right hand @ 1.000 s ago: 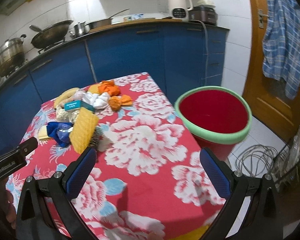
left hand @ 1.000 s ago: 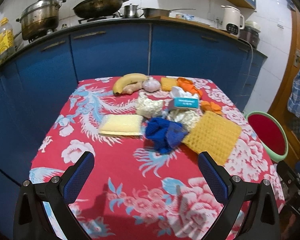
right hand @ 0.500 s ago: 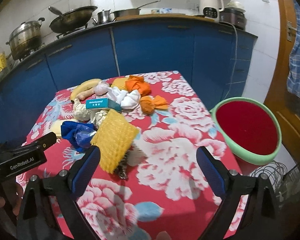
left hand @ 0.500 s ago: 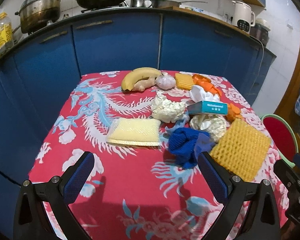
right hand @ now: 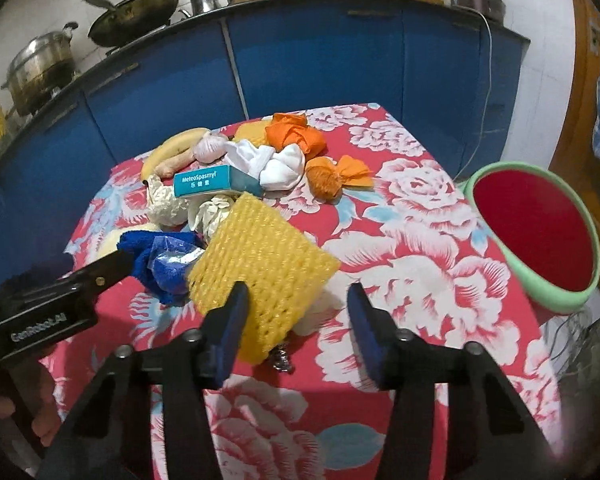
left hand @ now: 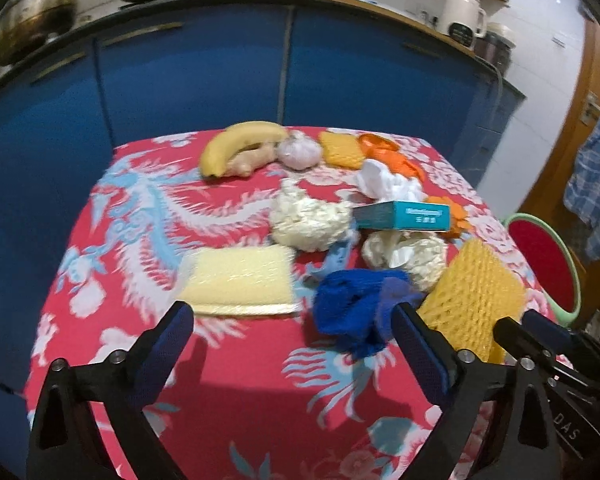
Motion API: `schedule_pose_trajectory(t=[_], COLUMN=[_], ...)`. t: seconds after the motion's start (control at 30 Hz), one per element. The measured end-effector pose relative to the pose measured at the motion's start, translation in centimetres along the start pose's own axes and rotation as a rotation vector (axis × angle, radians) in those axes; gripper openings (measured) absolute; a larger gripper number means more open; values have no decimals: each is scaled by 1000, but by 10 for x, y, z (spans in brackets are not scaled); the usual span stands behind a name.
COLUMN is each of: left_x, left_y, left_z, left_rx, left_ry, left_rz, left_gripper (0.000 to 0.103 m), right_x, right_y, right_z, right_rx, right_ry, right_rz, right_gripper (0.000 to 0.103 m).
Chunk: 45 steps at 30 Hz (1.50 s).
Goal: Collect trash
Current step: 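Grasp the blue cloth with the left tool while the right tool grasps the yellow foam net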
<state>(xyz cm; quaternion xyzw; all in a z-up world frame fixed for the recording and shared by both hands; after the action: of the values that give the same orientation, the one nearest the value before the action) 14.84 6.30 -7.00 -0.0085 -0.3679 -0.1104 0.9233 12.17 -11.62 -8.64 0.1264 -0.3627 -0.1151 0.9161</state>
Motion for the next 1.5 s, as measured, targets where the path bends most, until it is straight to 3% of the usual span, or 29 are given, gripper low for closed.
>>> schedule_pose_trajectory(t=[0.1, 0.27, 0.33, 0.4, 0.5, 0.63, 0.77, 0.9, 1.27, 1.5], left_x=[6, 10, 10, 9, 7, 8, 9, 10, 12, 7], left_y=[-8, -18, -20, -22, -24, -38, -53, -61, -61, -59], left_z=[-6, -15, -18, -22, -22, -13, -3, 5, 19, 18], left_rx=[-51, -92, -99, -118, -122, -89, -70, -39, -2, 13], left_ry=[-11, -12, -6, 1, 0, -30, -57, -77, -87, -66], left_rz=[-14, 4, 11, 24, 25, -53, -118, -166, -159, -153], left_gripper=[87, 68, 57, 36, 16, 12, 10, 10, 10, 10], right_x=[3, 4, 3, 3, 5, 9, 13, 17, 14, 16], right_y=[-1, -3, -3, -4, -9, -18, -25, -28, -20, -9], right_z=[3, 4, 4, 6, 9, 11, 9, 1, -17, -19], right_rx=[-5, 22, 37, 46, 55, 70, 81, 90, 223, 265], right_ry=[-16, -8, -1, -5, -11, -1, 12, 31, 129, 135], right_rz=[-1, 7, 12, 14, 4, -32, -70, -86, -142, -125], right_gripper=[24, 5, 3, 3, 3, 6, 37, 49, 49, 48])
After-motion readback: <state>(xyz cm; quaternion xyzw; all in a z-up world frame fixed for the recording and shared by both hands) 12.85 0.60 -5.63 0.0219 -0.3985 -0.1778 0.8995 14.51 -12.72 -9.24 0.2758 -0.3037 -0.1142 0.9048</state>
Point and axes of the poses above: each gripper's, at about its wrist camera, not at the fingertips, and z roughly against the way its jaws point, y to its left, x to its top, the point moved 5 cm from there along -z, roughly the way its jaws point, and after that the axes turned 14 degrees about -z, right-handed, at the moved point
